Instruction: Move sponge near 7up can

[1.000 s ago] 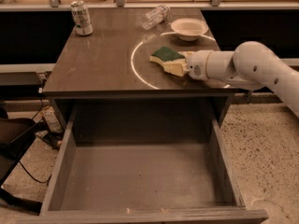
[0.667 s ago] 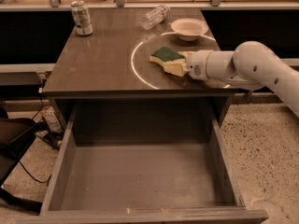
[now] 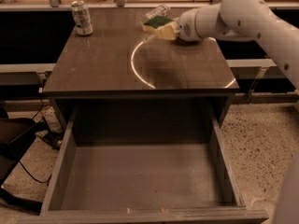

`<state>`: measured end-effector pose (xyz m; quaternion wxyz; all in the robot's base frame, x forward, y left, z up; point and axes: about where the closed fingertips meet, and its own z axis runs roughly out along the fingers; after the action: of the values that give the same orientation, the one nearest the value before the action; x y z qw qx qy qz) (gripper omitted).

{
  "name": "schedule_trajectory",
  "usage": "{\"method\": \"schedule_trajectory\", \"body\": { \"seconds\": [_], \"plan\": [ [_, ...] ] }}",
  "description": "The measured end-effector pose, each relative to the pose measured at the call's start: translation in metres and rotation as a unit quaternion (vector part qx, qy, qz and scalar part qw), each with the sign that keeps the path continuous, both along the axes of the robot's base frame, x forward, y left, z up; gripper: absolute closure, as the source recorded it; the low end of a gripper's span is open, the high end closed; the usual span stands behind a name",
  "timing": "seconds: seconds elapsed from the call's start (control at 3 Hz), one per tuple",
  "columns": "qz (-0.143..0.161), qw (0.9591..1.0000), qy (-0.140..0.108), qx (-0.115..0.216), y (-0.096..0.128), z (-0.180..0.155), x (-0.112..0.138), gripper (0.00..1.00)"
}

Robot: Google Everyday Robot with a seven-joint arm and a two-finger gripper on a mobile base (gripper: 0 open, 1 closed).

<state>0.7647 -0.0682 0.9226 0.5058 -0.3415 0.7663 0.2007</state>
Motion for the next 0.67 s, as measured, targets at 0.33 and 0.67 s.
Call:
{"method": "schedule_trajectory", "body": {
  "seconds": [0.33, 0.67],
  "plan": [
    [-0.012, 0.9997, -0.002, -0.023, 0.032, 0.042, 0.038, 1.00],
    [-0.006, 0.9998, -0.001, -0.018, 0.080, 0.059, 0.063, 1.00]
  ]
}}
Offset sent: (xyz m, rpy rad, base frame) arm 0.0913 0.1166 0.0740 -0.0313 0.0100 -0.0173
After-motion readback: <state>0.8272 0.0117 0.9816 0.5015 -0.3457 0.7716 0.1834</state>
